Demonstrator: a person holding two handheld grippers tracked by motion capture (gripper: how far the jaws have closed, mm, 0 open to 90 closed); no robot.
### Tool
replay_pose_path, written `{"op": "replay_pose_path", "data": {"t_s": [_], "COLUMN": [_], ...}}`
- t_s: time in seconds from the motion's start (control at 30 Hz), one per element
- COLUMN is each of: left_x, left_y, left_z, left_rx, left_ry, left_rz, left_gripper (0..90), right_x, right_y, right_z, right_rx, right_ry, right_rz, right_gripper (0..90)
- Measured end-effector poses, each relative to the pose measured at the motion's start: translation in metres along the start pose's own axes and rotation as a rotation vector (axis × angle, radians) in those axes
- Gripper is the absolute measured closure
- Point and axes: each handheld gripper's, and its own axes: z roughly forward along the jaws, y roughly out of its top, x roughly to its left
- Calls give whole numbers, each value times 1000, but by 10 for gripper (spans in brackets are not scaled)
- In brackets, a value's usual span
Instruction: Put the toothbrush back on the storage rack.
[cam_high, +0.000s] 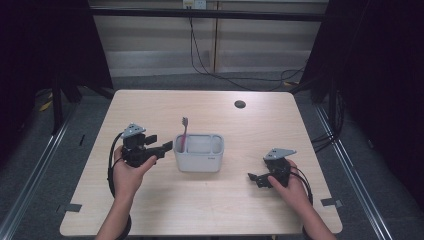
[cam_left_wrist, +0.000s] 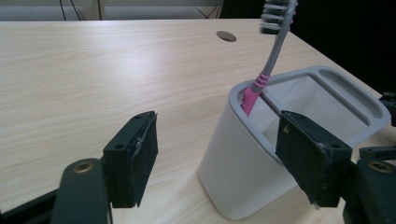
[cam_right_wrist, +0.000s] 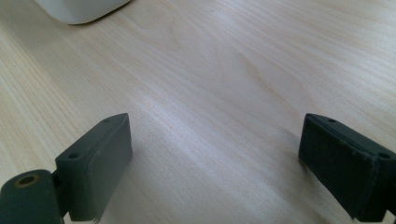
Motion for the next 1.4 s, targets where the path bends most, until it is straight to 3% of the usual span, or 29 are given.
{"op": "replay_pose_path", "data": {"t_s": [0.87, 1.37, 1.4], "left_x": [21, 31, 33], "left_y": [-17, -35, -36], "left_z": [-14, -15, -16], "left_rx": [-5, 2, 13], "left_ry": [26, 32, 33], "left_rz": [-15, -25, -8], "left_gripper": [292, 284, 284], "right_x": [0, 0, 0], "right_y": [0, 0, 0], "right_z": [0, 0, 0], "right_rx": [2, 2, 2], "right_ry": [0, 0, 0], "right_rz": [2, 3, 3], "right_gripper": [90, 90, 90]}}
